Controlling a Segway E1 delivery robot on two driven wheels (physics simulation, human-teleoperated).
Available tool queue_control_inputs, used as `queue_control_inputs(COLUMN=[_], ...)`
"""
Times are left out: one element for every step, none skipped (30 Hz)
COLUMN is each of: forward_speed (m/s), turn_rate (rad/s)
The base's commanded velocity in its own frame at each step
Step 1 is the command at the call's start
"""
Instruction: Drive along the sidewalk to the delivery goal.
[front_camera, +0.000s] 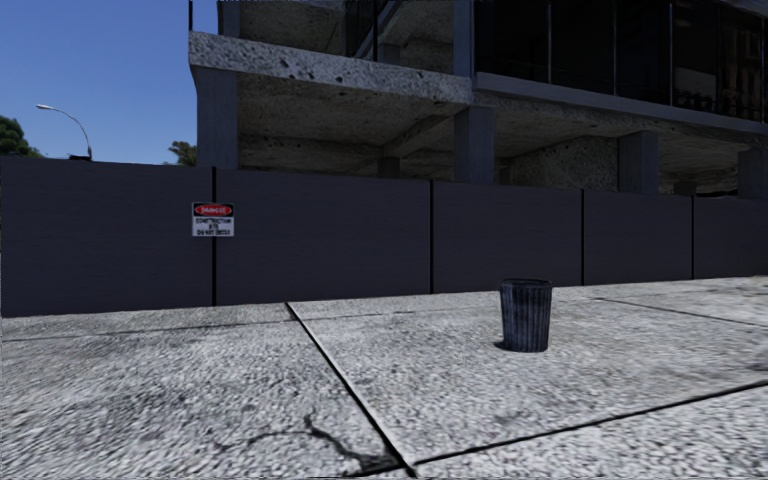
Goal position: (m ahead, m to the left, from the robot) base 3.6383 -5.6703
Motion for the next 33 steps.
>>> queue_control_inputs(forward_speed=[1.46,1.46,1.46,1.45,1.45,1.45,1.45,1.45,1.45,1.45,1.45,1.45,1.45,1.45,1.45,1.45,1.45,1.45,1.45,1.45,1.45,1.45,1.45,1.45,1.45,1.45,1.45,1.45,1.45,1.44,1.44,1.44,1.43], turn_rate=[-0.77,-0.77,-0.77,-0.77,-0.77,-0.77,-0.77,-0.77,-0.77,-0.77,-0.77,-0.77,-0.77,-0.77,-0.77,-0.77,-0.77,-0.77,-0.77,-0.77,-0.77,-0.77,-0.77,-0.77,-0.77,-0.77,-0.77,-0.77,-0.77,-0.77,-0.77,-0.77,-0.77])
